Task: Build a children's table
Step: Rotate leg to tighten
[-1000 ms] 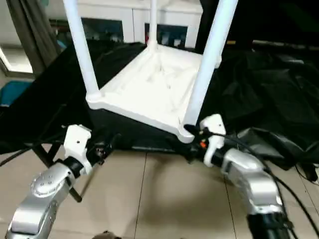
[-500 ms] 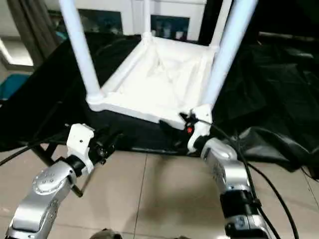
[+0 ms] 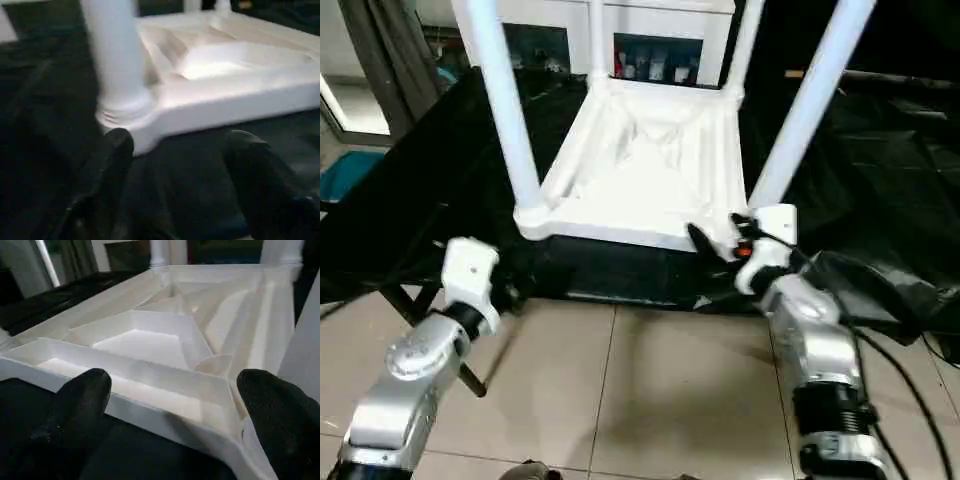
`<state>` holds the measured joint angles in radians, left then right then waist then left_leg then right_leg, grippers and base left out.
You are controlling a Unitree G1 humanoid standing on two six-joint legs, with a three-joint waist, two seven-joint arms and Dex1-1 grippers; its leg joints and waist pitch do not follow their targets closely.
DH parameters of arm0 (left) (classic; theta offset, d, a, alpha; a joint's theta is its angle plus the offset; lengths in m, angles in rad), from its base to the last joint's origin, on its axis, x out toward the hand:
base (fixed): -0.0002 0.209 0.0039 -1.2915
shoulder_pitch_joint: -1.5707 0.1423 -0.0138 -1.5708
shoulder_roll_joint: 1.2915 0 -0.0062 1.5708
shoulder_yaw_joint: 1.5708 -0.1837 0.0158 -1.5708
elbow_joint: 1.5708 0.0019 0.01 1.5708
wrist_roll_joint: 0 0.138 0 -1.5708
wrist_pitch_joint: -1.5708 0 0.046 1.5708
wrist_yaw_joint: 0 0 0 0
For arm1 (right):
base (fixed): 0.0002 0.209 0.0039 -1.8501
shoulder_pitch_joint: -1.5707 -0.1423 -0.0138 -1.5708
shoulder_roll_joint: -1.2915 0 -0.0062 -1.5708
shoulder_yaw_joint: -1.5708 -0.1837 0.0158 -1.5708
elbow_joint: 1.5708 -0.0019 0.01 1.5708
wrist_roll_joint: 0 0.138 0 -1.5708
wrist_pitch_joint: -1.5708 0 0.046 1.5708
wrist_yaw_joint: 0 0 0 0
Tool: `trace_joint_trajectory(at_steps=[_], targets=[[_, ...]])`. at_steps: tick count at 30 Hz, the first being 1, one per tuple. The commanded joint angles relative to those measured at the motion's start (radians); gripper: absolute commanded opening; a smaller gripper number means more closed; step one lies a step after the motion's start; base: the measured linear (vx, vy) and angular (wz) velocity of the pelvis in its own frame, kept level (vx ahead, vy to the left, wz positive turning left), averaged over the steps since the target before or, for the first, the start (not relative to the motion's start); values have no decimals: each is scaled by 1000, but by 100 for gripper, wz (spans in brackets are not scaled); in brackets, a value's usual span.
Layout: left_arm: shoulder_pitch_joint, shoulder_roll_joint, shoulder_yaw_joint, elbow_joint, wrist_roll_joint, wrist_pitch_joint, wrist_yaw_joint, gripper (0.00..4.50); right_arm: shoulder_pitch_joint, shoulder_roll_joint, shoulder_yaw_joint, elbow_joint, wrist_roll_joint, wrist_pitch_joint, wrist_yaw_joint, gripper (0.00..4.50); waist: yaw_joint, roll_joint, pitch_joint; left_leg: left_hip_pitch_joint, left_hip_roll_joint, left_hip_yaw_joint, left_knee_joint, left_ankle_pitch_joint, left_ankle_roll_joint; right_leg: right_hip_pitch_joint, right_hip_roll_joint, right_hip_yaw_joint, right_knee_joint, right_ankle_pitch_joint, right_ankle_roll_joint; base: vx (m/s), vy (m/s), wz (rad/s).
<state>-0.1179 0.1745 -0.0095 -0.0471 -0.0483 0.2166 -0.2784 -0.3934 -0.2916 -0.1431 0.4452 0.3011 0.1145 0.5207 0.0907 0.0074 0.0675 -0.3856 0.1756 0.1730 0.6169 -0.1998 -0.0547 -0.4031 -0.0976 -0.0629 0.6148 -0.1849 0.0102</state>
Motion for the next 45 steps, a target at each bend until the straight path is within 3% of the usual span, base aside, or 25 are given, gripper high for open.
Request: trace_joint_trajectory(at_steps=[1, 9, 12, 13, 15, 18, 19, 21, 22, 24, 25, 27, 29, 31, 32, 33, 34, 35, 36, 37, 38, 41, 42, 43, 45], targets=[[2, -14, 2, -7, 1, -15, 27, 359, 11, -13, 11, -25, -10, 4, 13, 450, 2, -17, -75, 9, 47, -11, -83, -134, 62, 47, -48, 41, -65, -139, -215, 0, 0, 0], [32, -60, 17, -45, 53, -54, 141, 369, 181, 16, 102, -269, -40, 67, -2, 450, 5, -28, -75, 10, 54, -12, -84, -126, 77, 45, -45, 41, -67, -120, -193, 0, 0, 0], [27, -65, -3, -45, 78, -50, 156, 369, 240, 32, 91, -337, -46, 76, -53, 450, -17, -1, -70, 39, 105, -54, -120, -268, -7, 31, 10, 4, -62, -139, -193, 0, 0, 0], [26, -70, -2, -44, 75, -48, 160, 369, 253, 34, 85, -357, -44, 80, -66, 450, -30, 16, -72, 60, 201, -104, -163, -283, 32, 16, 8, -17, -13, -75, -209, -15, -65, 6], [25, -77, 1, -44, 68, -63, 172, 369, 274, 28, 78, -397, -49, 92, -82, 450, -32, 22, -72, 57, 234, -101, -181, -273, 88, 1, 4, -29, 27, -45, -224, -16, -92, 8], [29, -85, 12, -49, 74, -67, 199, 369, 279, 23, 59, -422, -77, 102, -132, 450, -37, 1, -67, 37, 185, -51, -167, -370, 163, 3, -15, -17, 10, -66, -323, -24, -193, 9], [30, -88, 17, -51, 73, -55, 204, 369, 276, 25, 46, -428, -92, 110, -168, 450, -13, -80, -82, 15, -64, 49, 130, -315, 178, 23, -40, 13, -145, -379, -338, -15, -179, 4], [36, -87, 13, -53, 78, -55, 201, 369, 272, 28, 44, -424, -101, 115, -187, 450, 4, -67, -65, -32, -52, 18, 152, -189, 157, 50, -89, 43, -152, -593, -227, -20, -164, 2], [40, -84, 7, -56, 82, -54, 195, 369, 270, 28, 47, -421, -109, 115, -195, 450, 15, -66, -64, -43, -55, -6, 111, -146, 132, 63, -96, 62, -144, -656, -42, -55, -168, -1], [47, -81, 3, -59, 86, -58, 196, 369, 274, 33, 56, -431, -109, 122, -206, 450, 22, -31, -64, -7, -12, -44, 4, -133, 150, 68, -100, 43, -158, -598, 134, -59, -154, -1], [51, -88, 11, -61, 74, -58, 202, 369, 275, 38, 62, -435, -105, 126, -208, 450, 13, -7, -76, 10, 77, -103, -49, -132, 196, 64, -52, -12, -144, -428, 161, -60, -109, -5], [53, -89, 15, -66, 72, -55, 208, 369, 270, 43, 66, -434, -104, 131, -208, 450, 10, 4, -76, 38, 202, -137, -92, -246, 225, 66, -86, 7, -69, -265, 42, -46, -107, -3], [54, -87, 16, -72, 72, -49, 206, 369, 262, 43, 74, -429, -108, 132, -203, 450, 16, -26, -34, 67, 143, -75, -95, -536, 85, 33, -101, 58, -91, -521, -27, -19, -119, 17], [55, -83, 18, -77, 71, -45, 203, 369, 254, 41, 83, -423, -115, 133, -195, 450, -11, -35, -21, 185, -66, 42, 100, -360, 88, -53, -5, -81, -299, -1183, 231, -42, -104, 12], [56, -81, 18, -78, 70, -45, 203, 369, 253, 43, 84, -421, -118, 133, -197, 450, -33, -38, -22, 190, -20, 34, 61, -442, 110, -9, 23, -159, -328, -1068, 292, -50, -92, 2], [56, -77, 18, -77, 71, -44, 201, 369, 251, 46, 84, -418, -121, 132, -200, 450, 41, 26, -40, -1, 152, -109, -73, -739, 96, 193, -45, -115, 120, -375, 179, 130, 28, 4], [58, -75, 18, -78, 67, -44, 198, 369, 251, 49, 83, -418, -118, 135, -201, 450, 30, 4, -41, 12, 170, -150, -137, -821, 116, 134, -35, -41, 138, -271, 57, 325, 141, 39], [59, -75, 19, -80, 64, -44, 195, 369, 253, 50, 83, -420, -116, 137, -201, 450, -45, -47, -27, 83, -10, -117, -41, -634, 193, 95, -61, 34, 11, -572, 5, 325, 141, 39], [59, -75, 19, -80, 64, -44, 195, 369, 253, 50, 83, -420, -116, 137, -201, 450, -45, -47, -27, 83, -10, -117, -41, -634, 193, 95, -61, 34, 11, -572, 5, 177, 7, 40], [62, -74, 20, -82, 63, -43, 192, 369, 257, 54, 84, -424, -105, 142, -200, 450, 21, -48, -43, -21, -33, -78, 143, -182, 121, 203, -191, 150, -153, -936, 3, 53, -78, 20], [65, -73, 21, -82, 62, -42, 187, 369, 262, 54, 86, -429, -96, 144, -193, 450, 34, -48, -41, -36, -21, -89, 134, -129, 115, 215, -185, 163, -152, -872, -67, 53, -78, 20], [66, -71, 21, -82, 61, -40, 185, 369, 270, 46, 96, -434, -85, 144, -165, 450, 20, 12, -52, 39, 38, -105, -57, -11, 113, 183, 7, -8, -71, -389, -181, 95, 20, 13], [66, -70, 20, -82, 61, -39, 185, 369, 272, 44, 97, -435, -84, 145, -159, 450, -37, 24, -71, 192, 112, -215, -94, -52, 263, 60, 46, -29, 64, -280, -109, 178, 50, 5], [67, -68, 18, -82, 60, -38, 185, 369, 274, 43, 98, -436, -83, 143, -154, 450, -40, 17, -100, 250, 148, -253, -68, -3, 419, -8, 23, -11, 128, -240, -11, 209, 14, 5], [66, -66, 18, -81, 59, -37, 185, 369, 277, 38, 101, -439, -81, 146, -140, 450, -36, 12, -85, 201, 122, -205, -76, 109, 498, -58, 12, 3, 162, -136, 65, 178, 3, 1]])
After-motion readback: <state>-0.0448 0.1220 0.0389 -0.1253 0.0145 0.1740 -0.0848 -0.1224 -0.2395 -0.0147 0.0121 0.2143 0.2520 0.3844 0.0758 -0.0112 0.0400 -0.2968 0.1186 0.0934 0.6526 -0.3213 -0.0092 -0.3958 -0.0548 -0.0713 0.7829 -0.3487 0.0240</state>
